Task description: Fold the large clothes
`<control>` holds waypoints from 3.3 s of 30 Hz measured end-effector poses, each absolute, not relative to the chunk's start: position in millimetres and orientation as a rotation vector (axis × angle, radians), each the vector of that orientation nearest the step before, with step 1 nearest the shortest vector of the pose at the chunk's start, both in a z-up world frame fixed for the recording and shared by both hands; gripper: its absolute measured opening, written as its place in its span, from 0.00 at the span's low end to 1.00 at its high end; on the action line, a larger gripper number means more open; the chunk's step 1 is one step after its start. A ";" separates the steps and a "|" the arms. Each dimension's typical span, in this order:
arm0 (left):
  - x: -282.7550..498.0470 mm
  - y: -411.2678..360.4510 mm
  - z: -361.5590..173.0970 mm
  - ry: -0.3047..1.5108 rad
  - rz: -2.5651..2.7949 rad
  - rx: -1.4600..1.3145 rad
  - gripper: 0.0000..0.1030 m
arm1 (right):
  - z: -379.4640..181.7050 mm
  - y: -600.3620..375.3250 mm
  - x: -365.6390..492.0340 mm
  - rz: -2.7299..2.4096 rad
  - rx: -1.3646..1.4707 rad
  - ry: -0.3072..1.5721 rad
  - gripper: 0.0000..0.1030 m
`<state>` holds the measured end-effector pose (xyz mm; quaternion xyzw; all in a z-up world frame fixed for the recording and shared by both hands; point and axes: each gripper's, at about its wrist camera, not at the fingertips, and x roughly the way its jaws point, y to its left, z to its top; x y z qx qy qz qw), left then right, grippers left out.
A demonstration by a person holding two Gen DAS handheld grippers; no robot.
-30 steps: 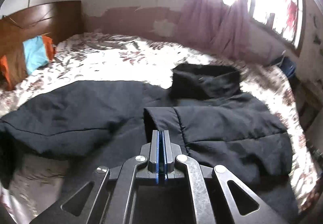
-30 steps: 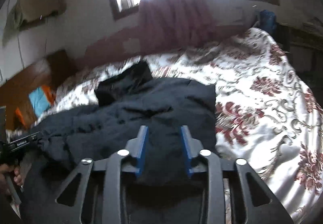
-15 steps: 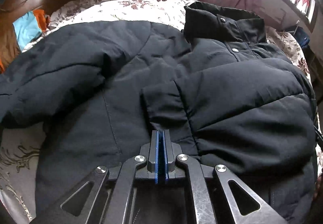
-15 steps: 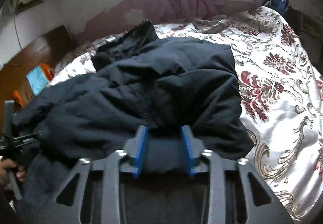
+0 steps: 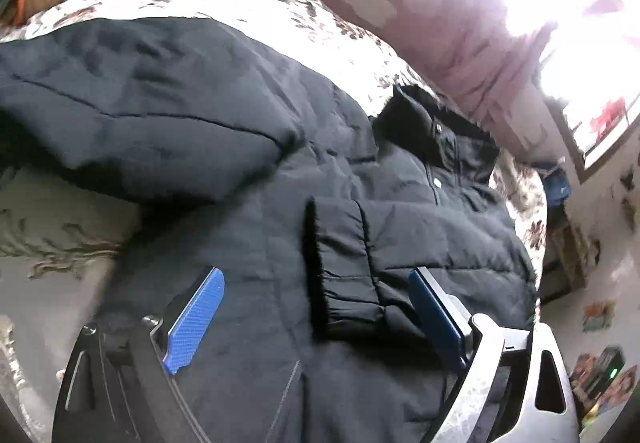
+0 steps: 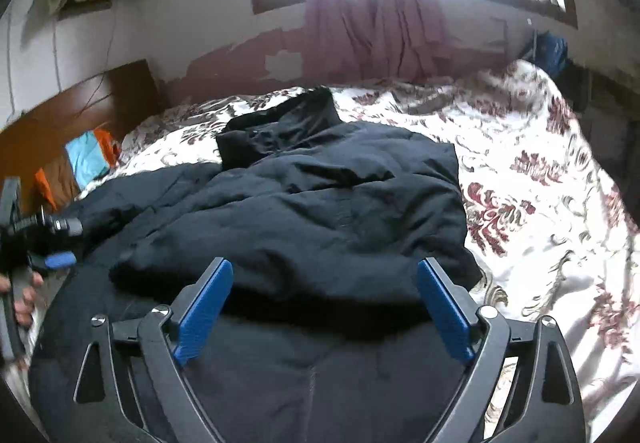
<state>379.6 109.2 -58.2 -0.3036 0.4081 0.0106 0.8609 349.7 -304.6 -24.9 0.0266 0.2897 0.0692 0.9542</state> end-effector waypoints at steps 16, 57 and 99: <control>274.2 273.1 -72.6 0.668 0.229 -0.909 0.90 | -5.1 -161.3 354.0 0.171 -0.145 0.667 0.93; 304.1 257.4 70.2 0.249 0.224 -0.534 0.11 | -14.0 -175.1 359.5 0.337 0.150 0.696 0.99; 338.7 -124.5 -3.4 0.817 -0.403 0.117 0.77 | -68.9 -408.4 331.8 0.238 0.595 0.619 0.99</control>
